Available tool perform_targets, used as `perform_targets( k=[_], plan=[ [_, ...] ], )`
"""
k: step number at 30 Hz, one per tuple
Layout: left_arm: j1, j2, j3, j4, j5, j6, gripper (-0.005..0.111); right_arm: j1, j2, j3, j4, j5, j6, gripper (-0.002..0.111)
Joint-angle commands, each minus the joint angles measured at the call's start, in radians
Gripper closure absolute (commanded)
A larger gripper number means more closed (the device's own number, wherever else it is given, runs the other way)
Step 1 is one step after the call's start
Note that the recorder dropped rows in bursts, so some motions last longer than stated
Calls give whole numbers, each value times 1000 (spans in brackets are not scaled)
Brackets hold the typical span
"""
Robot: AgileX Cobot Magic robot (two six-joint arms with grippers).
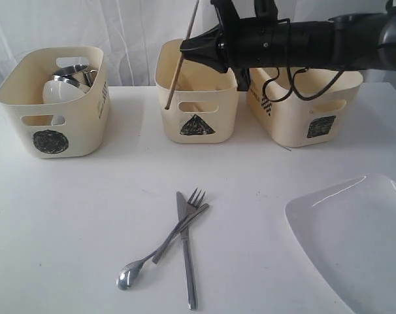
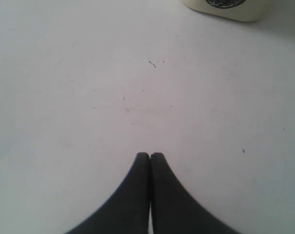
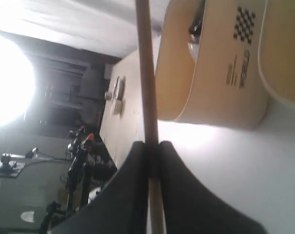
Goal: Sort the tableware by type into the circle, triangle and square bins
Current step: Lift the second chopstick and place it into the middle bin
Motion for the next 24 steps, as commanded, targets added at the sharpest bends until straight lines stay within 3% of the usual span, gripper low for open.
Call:
perform_targets(
  k=[1,7,10,20,22,24],
  plan=[
    [2,-3,9,-14,57,-1,106,-30,147,-137,93,-87,-133,108],
    [2,-3,9,-14,57,-1,106,-30,301,-377,93,-237,-299,108],
    [2,-3,9,-14,57,-1,106,-30,352,-468,93,-270,-282,108],
    [2,-3,9,-14,57,-1,106,-30,421,-537,93,-406,-217,108],
    [2,-3,9,-14,57,-1,106,-30,426,-537,93,-382,-217,104],
    [2,-3,9,-14,57,-1,106,-30,427,-537,93,-355,-217,92]
  ],
)
